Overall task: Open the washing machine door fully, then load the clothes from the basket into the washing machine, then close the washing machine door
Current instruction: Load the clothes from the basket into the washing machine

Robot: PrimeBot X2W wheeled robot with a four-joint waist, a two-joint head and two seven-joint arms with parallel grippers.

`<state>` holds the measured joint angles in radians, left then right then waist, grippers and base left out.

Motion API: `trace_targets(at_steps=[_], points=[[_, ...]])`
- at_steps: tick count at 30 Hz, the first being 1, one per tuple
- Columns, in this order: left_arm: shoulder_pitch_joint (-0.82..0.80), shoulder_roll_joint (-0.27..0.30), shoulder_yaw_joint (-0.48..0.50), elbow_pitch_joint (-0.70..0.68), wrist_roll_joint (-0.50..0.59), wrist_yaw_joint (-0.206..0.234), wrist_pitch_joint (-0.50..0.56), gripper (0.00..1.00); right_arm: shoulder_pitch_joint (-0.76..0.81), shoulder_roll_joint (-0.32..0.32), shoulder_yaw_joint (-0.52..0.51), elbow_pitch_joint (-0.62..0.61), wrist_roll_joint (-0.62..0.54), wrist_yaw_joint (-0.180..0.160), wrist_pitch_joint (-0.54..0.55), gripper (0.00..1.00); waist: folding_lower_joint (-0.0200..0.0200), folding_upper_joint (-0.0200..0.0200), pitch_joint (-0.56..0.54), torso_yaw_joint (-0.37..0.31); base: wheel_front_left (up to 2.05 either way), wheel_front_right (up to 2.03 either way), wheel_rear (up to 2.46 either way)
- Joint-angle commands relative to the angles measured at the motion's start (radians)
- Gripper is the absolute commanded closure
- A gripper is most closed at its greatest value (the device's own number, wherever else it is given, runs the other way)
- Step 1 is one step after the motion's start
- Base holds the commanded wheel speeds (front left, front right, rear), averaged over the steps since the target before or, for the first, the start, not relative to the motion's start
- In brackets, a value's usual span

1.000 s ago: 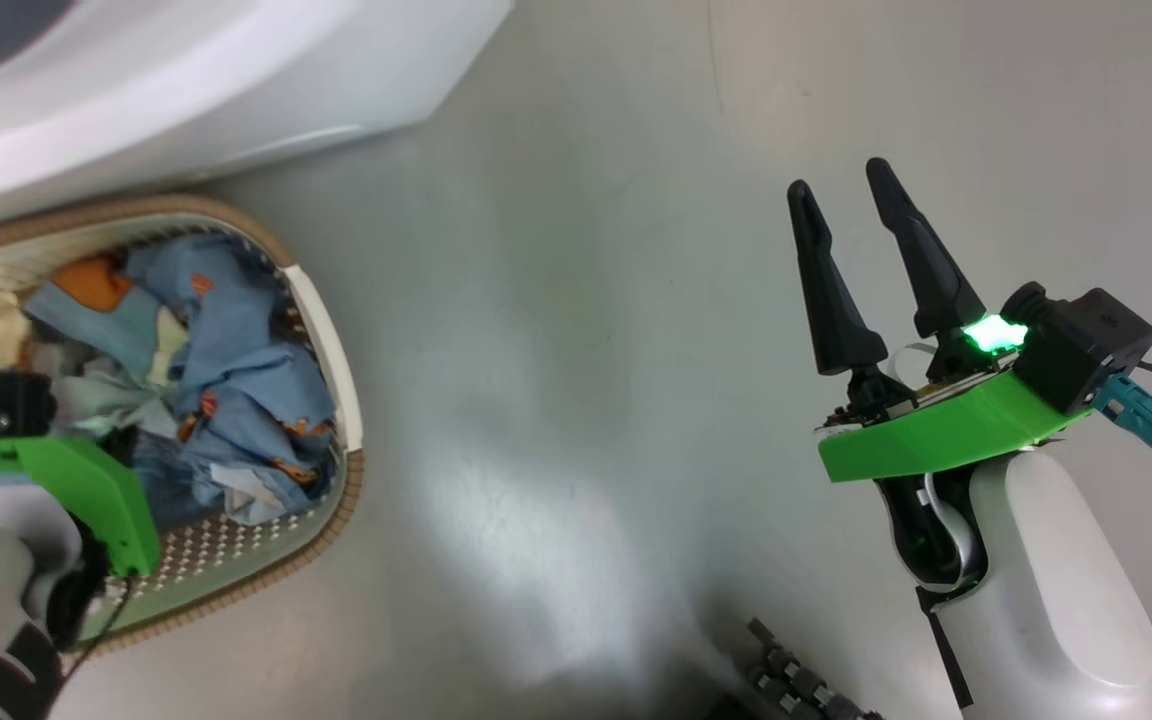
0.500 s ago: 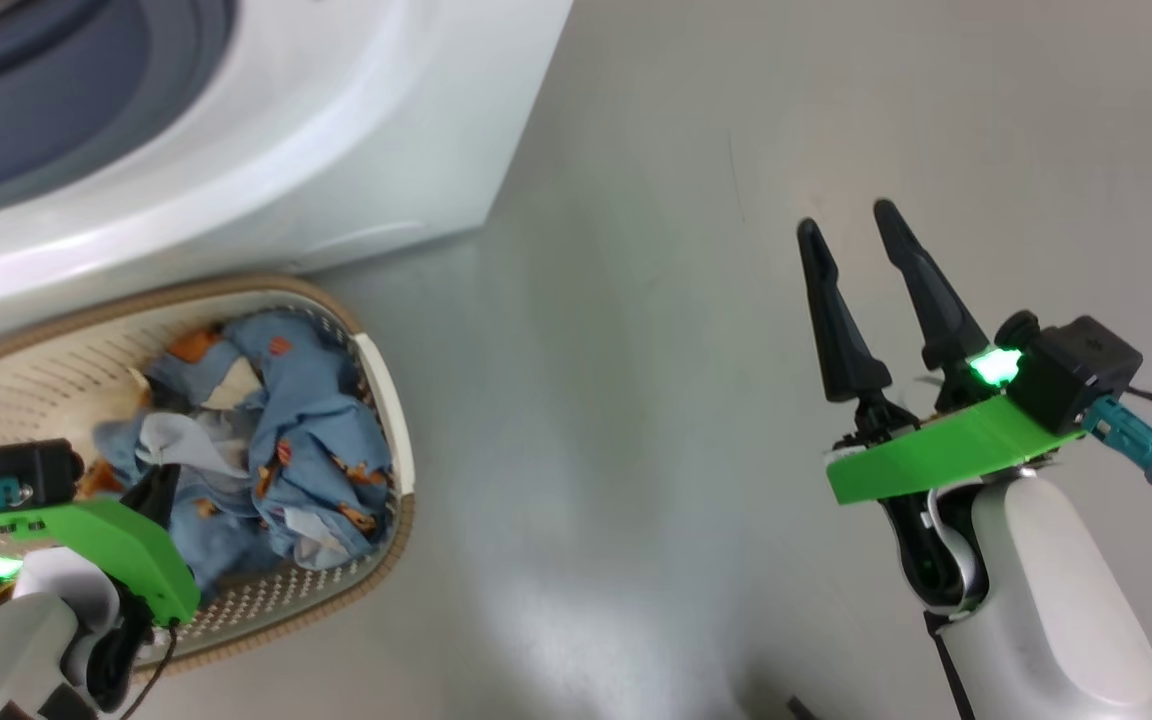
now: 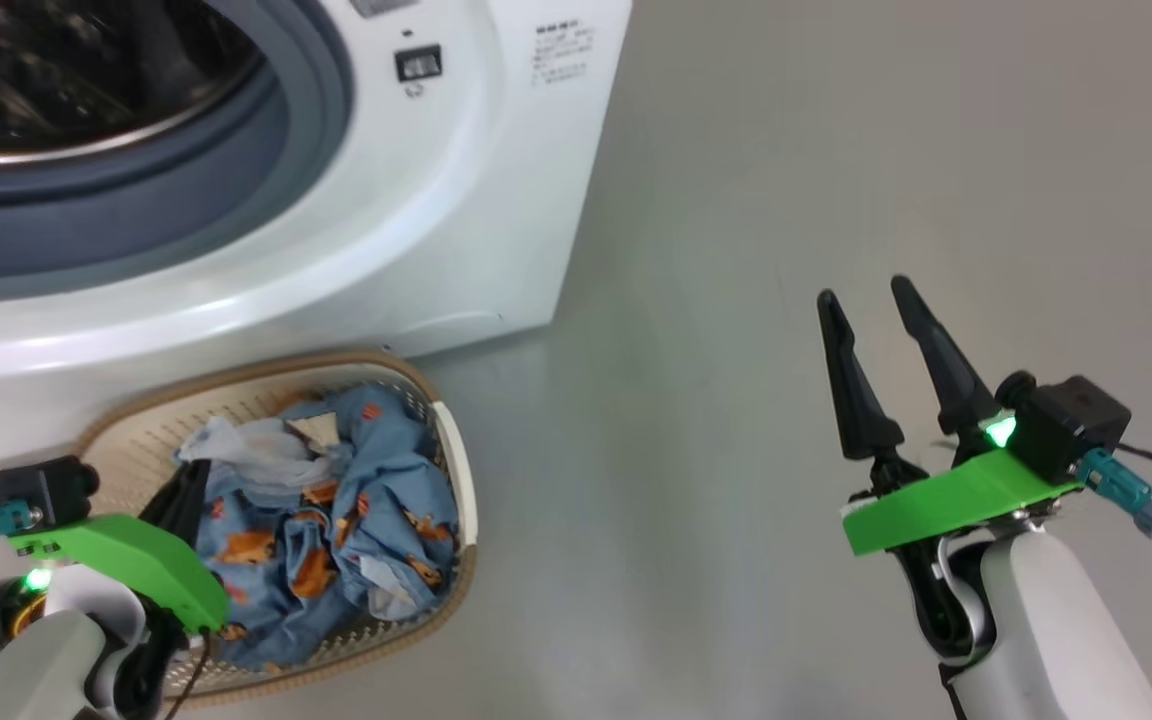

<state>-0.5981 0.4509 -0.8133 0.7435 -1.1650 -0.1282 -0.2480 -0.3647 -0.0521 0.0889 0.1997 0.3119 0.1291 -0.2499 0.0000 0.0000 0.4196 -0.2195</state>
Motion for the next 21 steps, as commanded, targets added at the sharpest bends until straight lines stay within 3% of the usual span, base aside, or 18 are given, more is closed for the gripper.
trace_targets(at_steps=[1,10,21], points=[[0.028,0.028,0.071,-0.037,0.036,-0.002,-0.013,1.0,0.027,0.002,0.018,-0.016,-0.009,0.002,-0.012,0.0,0.0,0.0,-0.07,0.043,0.0,0.0,0.0],[0.147,-0.011,0.273,-0.194,0.188,0.011,-0.014,1.0,0.063,0.002,0.01,0.007,-0.025,0.002,-0.012,0.0,0.0,0.0,-0.156,0.067,0.0,0.0,0.0],[0.283,-0.067,0.441,-0.405,0.324,0.055,-0.014,1.0,0.112,-0.003,-0.013,0.023,-0.039,0.002,-0.012,0.0,0.0,0.0,-0.251,0.092,0.0,0.0,0.0]])
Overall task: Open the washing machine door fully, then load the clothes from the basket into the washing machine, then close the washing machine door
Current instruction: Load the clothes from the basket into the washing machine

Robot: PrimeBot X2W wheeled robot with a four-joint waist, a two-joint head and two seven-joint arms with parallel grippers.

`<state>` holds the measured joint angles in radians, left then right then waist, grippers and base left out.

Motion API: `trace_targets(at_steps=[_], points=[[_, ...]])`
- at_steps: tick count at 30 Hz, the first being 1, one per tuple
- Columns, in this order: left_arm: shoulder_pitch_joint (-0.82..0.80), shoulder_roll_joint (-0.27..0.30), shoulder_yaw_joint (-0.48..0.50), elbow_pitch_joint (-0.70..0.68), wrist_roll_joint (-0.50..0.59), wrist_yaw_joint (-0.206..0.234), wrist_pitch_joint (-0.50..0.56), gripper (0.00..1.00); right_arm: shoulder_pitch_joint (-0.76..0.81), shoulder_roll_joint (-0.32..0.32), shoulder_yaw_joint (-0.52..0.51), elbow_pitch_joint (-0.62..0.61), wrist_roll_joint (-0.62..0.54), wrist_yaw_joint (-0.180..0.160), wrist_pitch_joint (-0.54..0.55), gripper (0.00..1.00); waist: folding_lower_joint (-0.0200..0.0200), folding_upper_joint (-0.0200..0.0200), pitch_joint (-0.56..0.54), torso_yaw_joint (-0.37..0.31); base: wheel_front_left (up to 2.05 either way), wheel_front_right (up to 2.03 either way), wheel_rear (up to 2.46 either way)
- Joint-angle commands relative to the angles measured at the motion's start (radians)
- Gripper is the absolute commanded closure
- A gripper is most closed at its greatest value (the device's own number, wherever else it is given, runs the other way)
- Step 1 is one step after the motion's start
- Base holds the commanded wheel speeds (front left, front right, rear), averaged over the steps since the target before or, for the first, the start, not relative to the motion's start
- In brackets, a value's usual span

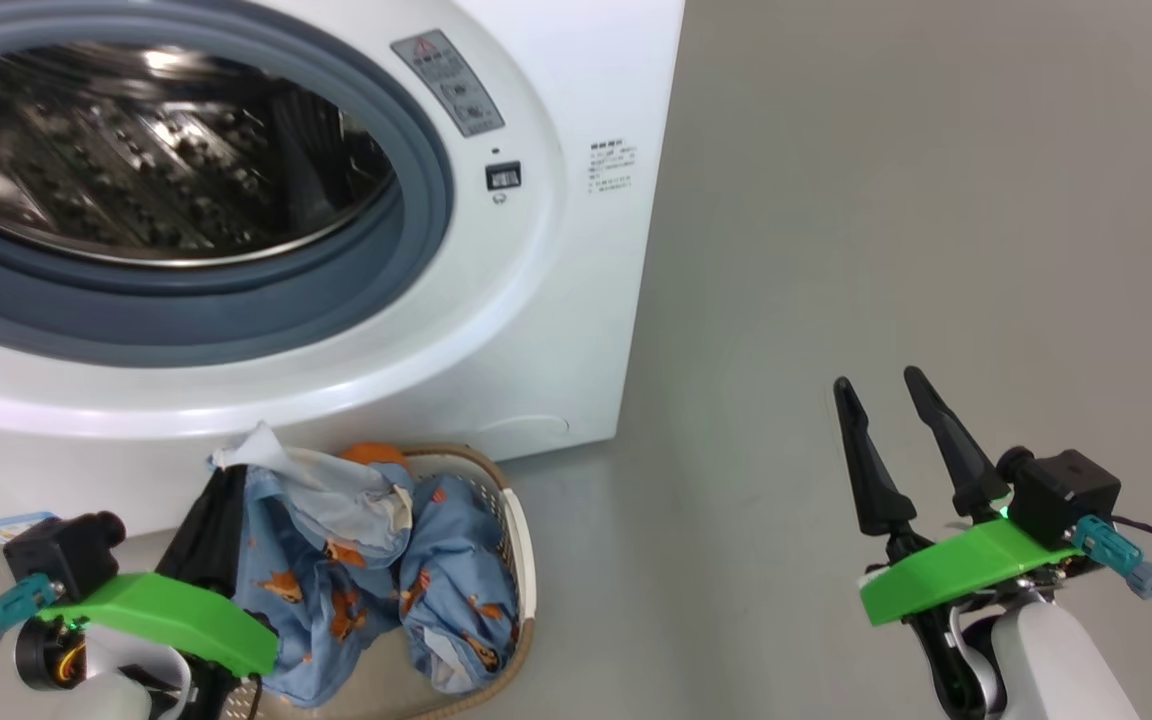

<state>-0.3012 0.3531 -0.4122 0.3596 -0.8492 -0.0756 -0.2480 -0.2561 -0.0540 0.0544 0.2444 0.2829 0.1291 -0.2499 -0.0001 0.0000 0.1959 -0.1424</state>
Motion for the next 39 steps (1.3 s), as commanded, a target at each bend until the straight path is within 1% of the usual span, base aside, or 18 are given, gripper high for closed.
trace_targets(at_steps=[1,4,10,15,19,22,23,28,33,34,39], points=[[-0.003,0.024,0.055,-0.042,0.018,0.008,-0.014,1.0,0.008,-0.004,0.02,-0.02,-0.01,0.002,-0.012,0.0,0.0001,0.0,-0.037,0.018,0.0,0.0,0.0],[0.027,0.001,0.099,-0.106,0.053,0.025,-0.014,1.0,0.019,-0.014,0.016,-0.019,-0.006,0.002,-0.012,0.0,0.0001,0.0,-0.06,0.024,0.0,0.0,0.0],[0.076,-0.026,0.151,-0.215,0.132,0.058,-0.014,1.0,0.032,-0.036,0.014,-0.018,0.002,0.002,-0.012,0.0,0.0001,0.0,-0.09,0.033,0.0,0.0,0.0],[0.102,-0.046,0.179,-0.279,0.155,0.075,-0.014,1.0,0.035,-0.043,0.016,-0.023,0.004,0.002,-0.012,0.0,0.0001,0.0,-0.089,0.036,0.0,0.0,0.0],[0.105,-0.049,0.195,-0.305,0.16,0.083,-0.014,1.0,0.036,-0.04,0.02,-0.028,0.001,0.002,-0.012,0.0,0.0001,0.0,-0.079,0.034,0.0,0.0,0.0],[0.102,-0.048,0.198,-0.317,0.17,0.097,-0.014,1.0,0.035,-0.039,0.021,-0.028,0.0,0.002,-0.012,0.0,0.0001,0.0,-0.074,0.032,0.0,0.0,0.0],[0.099,-0.047,0.199,-0.32,0.171,0.104,-0.013,1.0,0.035,-0.038,0.02,-0.029,-0.001,0.002,-0.012,0.0,0.0001,0.0,-0.072,0.031,0.0,0.0,0.0],[0.07,-0.043,0.198,-0.313,0.173,0.108,-0.004,1.0,0.034,-0.037,0.018,-0.031,-0.005,0.002,-0.012,0.0,0.0001,0.0,-0.062,0.028,0.0,0.0,0.0],[-0.04,-0.03,0.2,-0.29,0.175,0.099,0.022,1.0,0.027,-0.039,0.018,-0.035,-0.012,0.002,-0.012,0.0,0.0001,0.0,-0.035,0.029,0.0,0.0,0.0],[-0.04,-0.03,0.2,-0.29,0.175,0.099,0.022,1.0,0.027,-0.039,0.018,-0.035,-0.012,0.002,-0.012,0.0,0.0001,0.0,-0.035,0.029,0.0,0.0,0.0],[-0.18,-0.031,0.197,-0.166,0.151,0.069,0.063,1.0,0.013,-0.035,0.03,-0.039,-0.016,0.002,-0.012,0.0,0.0001,0.0,0.006,0.013,0.0,0.0,0.0]])
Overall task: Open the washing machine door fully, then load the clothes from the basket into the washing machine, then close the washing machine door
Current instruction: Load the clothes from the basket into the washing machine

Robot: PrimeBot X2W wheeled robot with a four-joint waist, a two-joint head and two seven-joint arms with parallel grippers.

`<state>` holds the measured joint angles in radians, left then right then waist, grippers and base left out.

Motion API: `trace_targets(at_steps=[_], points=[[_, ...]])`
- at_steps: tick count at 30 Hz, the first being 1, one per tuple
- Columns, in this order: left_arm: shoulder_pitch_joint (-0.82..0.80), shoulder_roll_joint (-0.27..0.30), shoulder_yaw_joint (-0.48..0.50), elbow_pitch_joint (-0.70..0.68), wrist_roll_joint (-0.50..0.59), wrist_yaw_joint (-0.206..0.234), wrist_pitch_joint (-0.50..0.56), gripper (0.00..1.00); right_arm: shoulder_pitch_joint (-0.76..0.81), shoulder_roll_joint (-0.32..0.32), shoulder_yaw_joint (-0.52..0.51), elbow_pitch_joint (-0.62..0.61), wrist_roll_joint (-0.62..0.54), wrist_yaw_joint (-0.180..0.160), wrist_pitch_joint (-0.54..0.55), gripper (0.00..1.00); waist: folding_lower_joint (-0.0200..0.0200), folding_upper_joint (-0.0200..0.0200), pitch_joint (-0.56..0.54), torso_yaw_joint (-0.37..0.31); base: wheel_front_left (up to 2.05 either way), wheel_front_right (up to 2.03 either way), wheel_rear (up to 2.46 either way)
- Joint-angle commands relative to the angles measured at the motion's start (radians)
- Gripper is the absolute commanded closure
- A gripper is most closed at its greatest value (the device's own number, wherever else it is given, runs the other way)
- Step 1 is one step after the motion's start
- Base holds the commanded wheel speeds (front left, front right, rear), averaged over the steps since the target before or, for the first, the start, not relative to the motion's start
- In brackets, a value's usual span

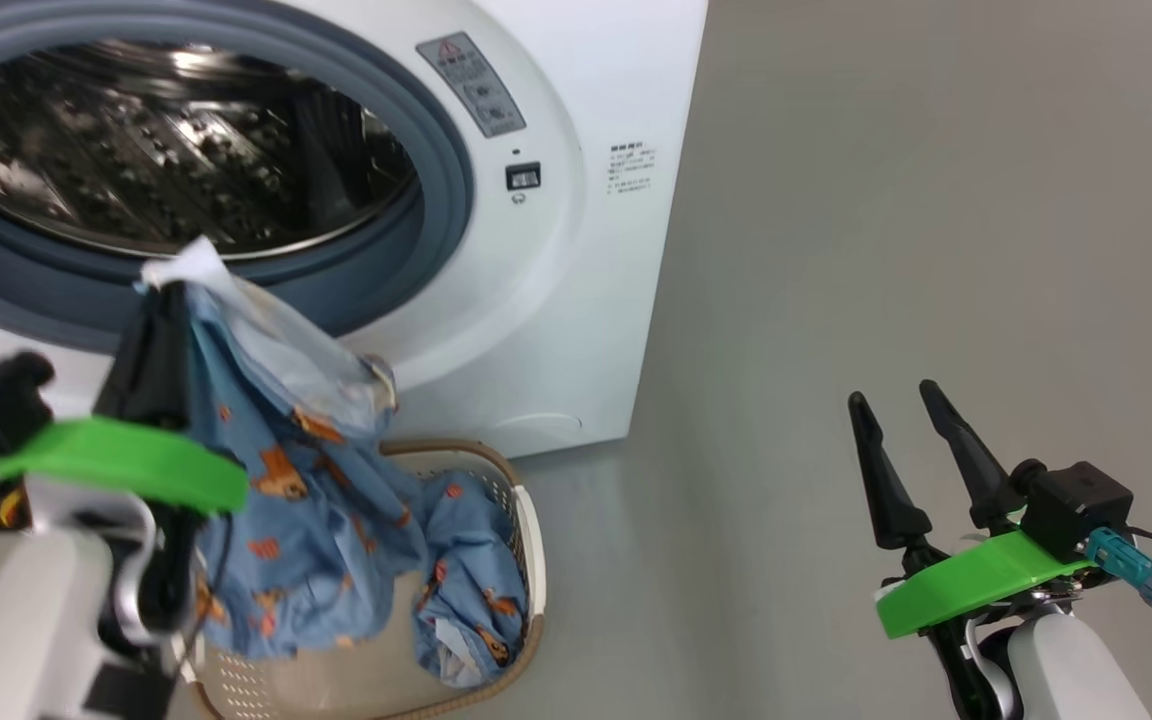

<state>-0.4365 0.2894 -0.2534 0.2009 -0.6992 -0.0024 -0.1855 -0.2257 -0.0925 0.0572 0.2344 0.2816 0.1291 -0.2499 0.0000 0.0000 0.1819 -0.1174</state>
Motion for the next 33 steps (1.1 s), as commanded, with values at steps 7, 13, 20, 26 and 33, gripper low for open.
trace_targets(at_steps=[7,13,20,26,33], points=[[-0.258,0.016,0.026,0.261,-0.011,-0.064,0.001,1.0,-0.043,0.018,0.027,-0.045,-0.028,0.002,-0.012,0.0,0.0,0.0,0.121,-0.061,0.0,0.0,0.0],[-0.439,0.038,0.021,0.477,0.007,-0.096,-0.027,1.0,-0.069,0.034,0.031,-0.073,-0.035,0.002,-0.012,0.0,0.0,0.0,0.232,-0.117,0.0,0.0,0.0],[-0.609,0.083,0.011,0.645,0.025,-0.117,-0.051,1.0,-0.096,0.041,0.046,-0.099,-0.027,0.002,-0.012,0.0,0.0,0.0,0.343,-0.176,0.0,0.0,0.0],[-0.751,0.114,0.01,0.726,0.053,-0.118,-0.067,1.0,-0.113,0.042,0.065,-0.116,0.007,0.002,-0.012,0.0,0.0,0.0,0.42,-0.21,0.0,0.0,0.0],[-0.904,0.13,0.047,0.722,0.109,-0.092,-0.076,1.0,-0.135,0.042,0.083,-0.133,0.028,0.002,-0.012,0.0,0.0,0.0,0.478,-0.233,0.0,0.0,0.0]])
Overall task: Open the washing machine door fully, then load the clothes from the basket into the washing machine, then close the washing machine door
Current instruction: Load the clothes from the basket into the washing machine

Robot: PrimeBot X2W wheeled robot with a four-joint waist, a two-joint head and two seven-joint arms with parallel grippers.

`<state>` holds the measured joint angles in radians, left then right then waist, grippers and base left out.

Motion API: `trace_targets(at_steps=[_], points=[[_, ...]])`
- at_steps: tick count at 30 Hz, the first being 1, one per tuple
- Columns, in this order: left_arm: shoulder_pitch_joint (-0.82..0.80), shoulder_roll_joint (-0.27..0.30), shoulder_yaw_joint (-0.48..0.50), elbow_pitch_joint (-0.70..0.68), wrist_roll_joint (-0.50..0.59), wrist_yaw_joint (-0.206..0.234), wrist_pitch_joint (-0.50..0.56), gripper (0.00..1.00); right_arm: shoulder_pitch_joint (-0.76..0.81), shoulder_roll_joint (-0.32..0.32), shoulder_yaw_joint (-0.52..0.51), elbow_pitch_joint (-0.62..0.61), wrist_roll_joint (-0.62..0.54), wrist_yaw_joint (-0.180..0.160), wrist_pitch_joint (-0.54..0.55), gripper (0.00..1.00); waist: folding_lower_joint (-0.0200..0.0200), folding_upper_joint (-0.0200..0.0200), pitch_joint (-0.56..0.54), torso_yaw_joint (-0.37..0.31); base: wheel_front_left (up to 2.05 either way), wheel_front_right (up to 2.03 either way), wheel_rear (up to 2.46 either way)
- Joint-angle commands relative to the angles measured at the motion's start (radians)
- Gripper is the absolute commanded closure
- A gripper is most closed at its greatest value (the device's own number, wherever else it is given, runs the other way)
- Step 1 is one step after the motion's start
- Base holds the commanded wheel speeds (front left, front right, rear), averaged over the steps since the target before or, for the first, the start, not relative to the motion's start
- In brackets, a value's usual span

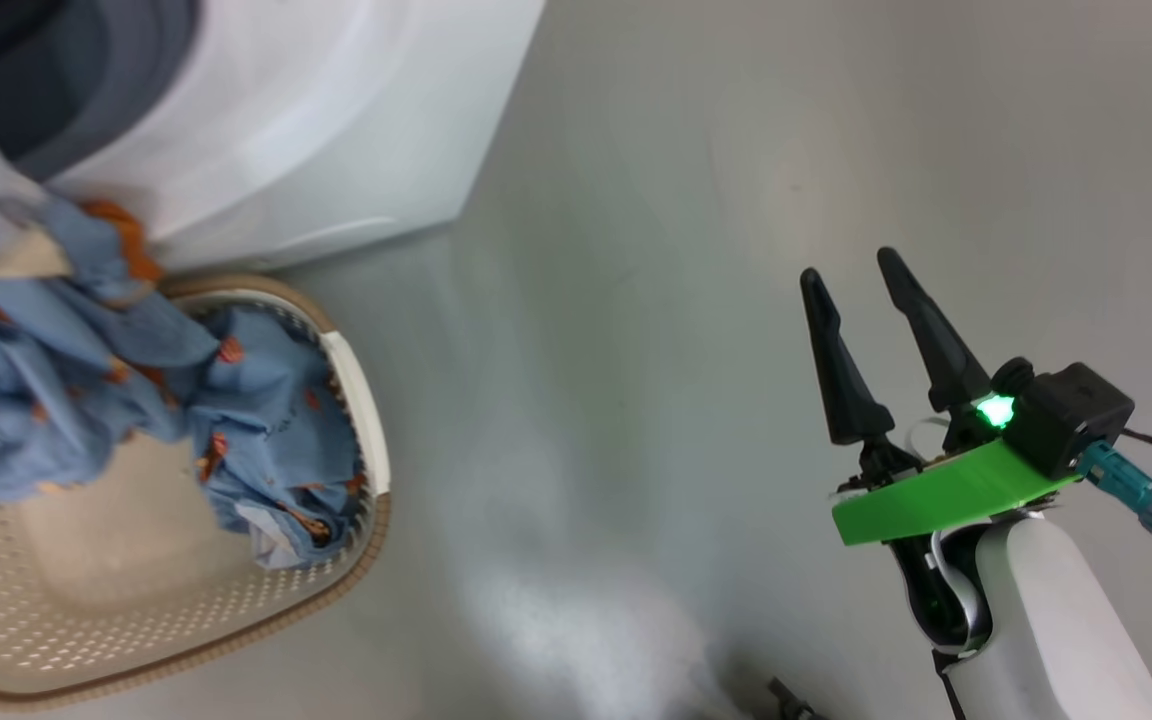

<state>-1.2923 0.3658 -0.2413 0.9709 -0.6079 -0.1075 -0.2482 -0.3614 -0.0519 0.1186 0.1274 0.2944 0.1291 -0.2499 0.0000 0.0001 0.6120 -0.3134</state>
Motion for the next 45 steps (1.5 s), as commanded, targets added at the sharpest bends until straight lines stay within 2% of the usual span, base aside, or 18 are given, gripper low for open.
trace_targets(at_steps=[1,4,6,11,12,13,14,20,29,36,45], points=[[-0.061,0.058,0.059,-0.084,0.031,0.023,-0.013,1.0,-0.002,0.001,0.023,-0.028,0.016,0.002,-0.012,0.0,0.0,-0.0001,0.054,-0.038,0.0,0.0,0.0],[-0.06,0.053,0.134,-0.197,0.081,0.045,-0.013,1.0,-0.008,0.002,0.025,-0.027,0.022,0.002,-0.012,0.0,0.0,-0.0001,0.066,-0.042,0.0,0.0,0.0],[-0.04,0.048,0.17,-0.243,0.118,0.044,-0.013,1.0,-0.009,0.002,0.029,-0.027,0.025,0.002,-0.012,0.0,0.0,-0.0001,0.069,-0.045,0.0,0.0,0.0],[-0.001,0.033,0.183,-0.206,0.175,0.035,-0.013,1.0,-0.006,0.002,0.032,-0.023,0.029,0.002,-0.012,0.0,0.0,-0.0001,0.066,-0.046,0.0,0.0,0.0],[0.001,0.03,0.185,-0.182,0.181,0.034,-0.013,0.84,-0.006,0.002,0.032,-0.022,0.03,0.002,-0.012,0.0,0.0,-0.0001,0.064,-0.046,0.0,0.0,0.0],[0.0,0.027,0.185,-0.162,0.187,0.032,-0.013,0.49,-0.006,0.002,0.032,-0.02,0.03,0.002,-0.012,0.0,0.0,-0.0001,0.063,-0.045,0.0,0.0,0.0],[-0.002,0.025,0.183,-0.143,0.195,0.03,-0.013,0.0,-0.007,0.002,0.032,-0.019,0.031,0.002,-0.012,0.0,0.0,-0.0001,0.062,-0.044,0.0,0.0,0.0],[-0.026,0.01,0.148,0.002,0.219,0.015,-0.013,0.0,-0.012,0.002,0.031,-0.01,0.033,0.002,-0.012,0.0,0.0,-0.0001,0.048,-0.034,0.0,0.0,0.0],[-0.003,0.0,0.146,0.055,0.217,-0.006,-0.013,0.0,-0.019,0.002,0.028,0.005,0.033,0.002,-0.012,0.0,0.0,-0.0001,0.015,-0.008,0.0,0.0,0.0],[0.065,-0.007,0.146,-0.006,0.223,-0.016,-0.013,0.0,-0.016,0.002,0.025,0.014,0.03,0.002,-0.012,0.0,0.0,-0.0001,-0.02,0.017,0.0,0.0,0.0],[0.284,0.002,0.185,-0.221,0.215,-0.021,-0.014,0.0,0.002,0.002,0.017,0.019,0.036,0.002,-0.012,0.0,0.0,-0.0001,-0.063,0.05,0.0,0.0,0.0]])
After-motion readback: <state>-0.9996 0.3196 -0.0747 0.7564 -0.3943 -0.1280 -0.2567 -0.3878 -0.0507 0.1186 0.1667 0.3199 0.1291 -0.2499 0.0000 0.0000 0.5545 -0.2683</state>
